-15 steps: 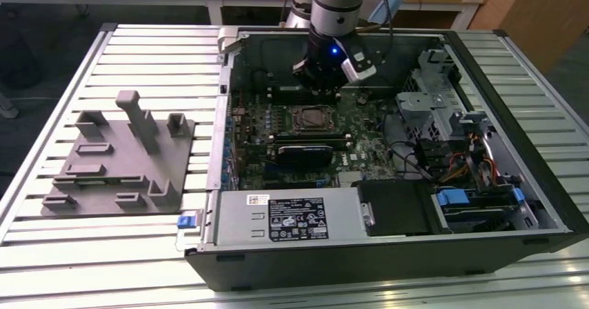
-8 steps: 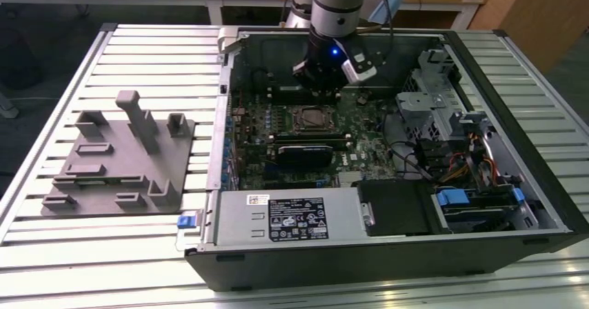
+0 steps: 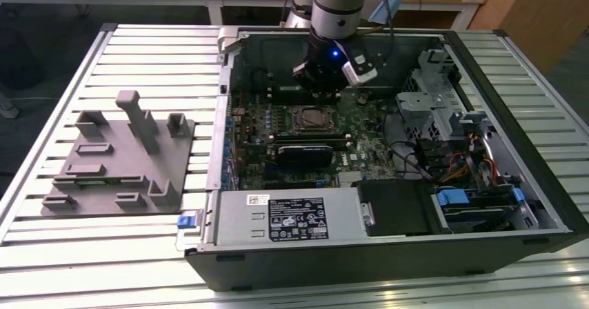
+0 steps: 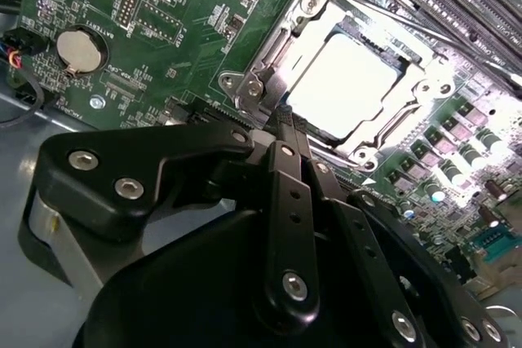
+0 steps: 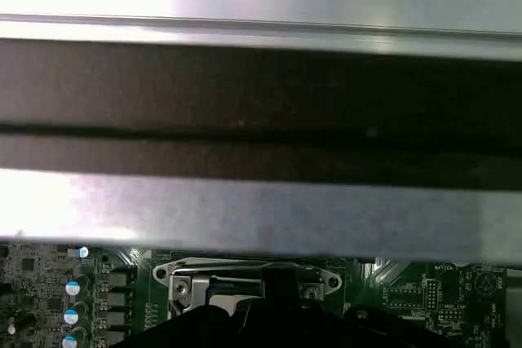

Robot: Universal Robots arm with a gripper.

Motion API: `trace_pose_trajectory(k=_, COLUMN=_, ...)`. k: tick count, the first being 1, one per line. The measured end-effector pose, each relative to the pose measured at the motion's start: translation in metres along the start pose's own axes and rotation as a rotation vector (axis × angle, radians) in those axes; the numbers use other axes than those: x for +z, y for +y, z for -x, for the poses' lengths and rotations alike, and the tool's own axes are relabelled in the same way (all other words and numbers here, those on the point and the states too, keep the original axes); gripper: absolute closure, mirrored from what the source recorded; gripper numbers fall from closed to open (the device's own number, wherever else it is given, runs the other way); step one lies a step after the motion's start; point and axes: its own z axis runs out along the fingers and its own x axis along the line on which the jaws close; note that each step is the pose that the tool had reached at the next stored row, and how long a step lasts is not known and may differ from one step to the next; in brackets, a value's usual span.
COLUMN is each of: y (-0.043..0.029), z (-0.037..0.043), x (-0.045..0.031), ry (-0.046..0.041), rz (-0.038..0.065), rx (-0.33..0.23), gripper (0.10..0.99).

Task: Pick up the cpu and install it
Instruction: 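Install the second cpu locking lever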

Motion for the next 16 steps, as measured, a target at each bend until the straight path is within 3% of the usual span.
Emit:
trace_pose_trajectory(k=4, y=-0.0001, z=0.0000, x=-0.0042, ry=0.0001, rz=0.000, rx=0.000, gripper=0.980)
trace_pose_trajectory(k=10, y=0.0010, z=0.0000, x=-0.0274, ry=0.0001, rz=-0.001, rx=0.000, gripper=0.980)
trace_pose_trajectory(k=13, y=-0.0002, z=0.0000, x=-0.0281, ry=0.0002, rz=-0.004, rx=0.000, gripper=0.980)
trace_pose_trajectory(k=16, y=-0.0061, z=-0.0001, x=-0.0283, ry=0.0003, rz=-0.004, rx=0.000, gripper=0.980)
